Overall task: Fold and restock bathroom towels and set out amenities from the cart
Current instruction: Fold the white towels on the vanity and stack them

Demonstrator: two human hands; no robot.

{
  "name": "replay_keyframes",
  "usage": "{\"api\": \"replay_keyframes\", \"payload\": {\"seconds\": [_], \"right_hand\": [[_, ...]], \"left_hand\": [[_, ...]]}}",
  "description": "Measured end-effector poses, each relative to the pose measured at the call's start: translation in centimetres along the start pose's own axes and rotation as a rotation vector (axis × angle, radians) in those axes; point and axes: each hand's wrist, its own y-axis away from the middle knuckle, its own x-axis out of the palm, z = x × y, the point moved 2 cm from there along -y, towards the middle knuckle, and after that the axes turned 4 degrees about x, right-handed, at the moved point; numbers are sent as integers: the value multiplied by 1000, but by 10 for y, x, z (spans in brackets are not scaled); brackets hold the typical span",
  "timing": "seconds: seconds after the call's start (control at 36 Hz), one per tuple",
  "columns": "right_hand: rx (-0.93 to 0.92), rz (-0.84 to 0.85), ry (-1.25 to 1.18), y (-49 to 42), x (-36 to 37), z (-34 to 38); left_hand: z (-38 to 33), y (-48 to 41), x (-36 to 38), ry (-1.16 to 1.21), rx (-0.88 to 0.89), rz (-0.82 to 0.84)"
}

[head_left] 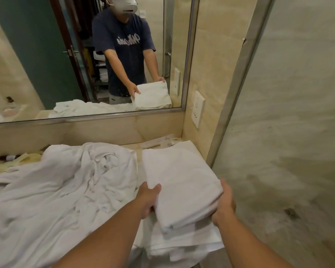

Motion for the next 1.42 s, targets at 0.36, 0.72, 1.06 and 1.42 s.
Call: {"api": "replay_keyframes", "payload": {"seconds": [0.36, 0.72, 1.06, 1.42], "right_hand": [[27, 30, 748, -27, -18, 26], [-258, -103, 1462, -9, 7, 12], [-921, 181, 1831, -46, 40, -33], [-816, -50, 1757, -59, 28, -37]], "left_hand": [[35, 19, -7, 55, -41, 129], [25, 51, -25, -448, 215, -196], [24, 19, 33, -1278, 648, -87], [36, 18, 29, -1322, 533, -55]]}}
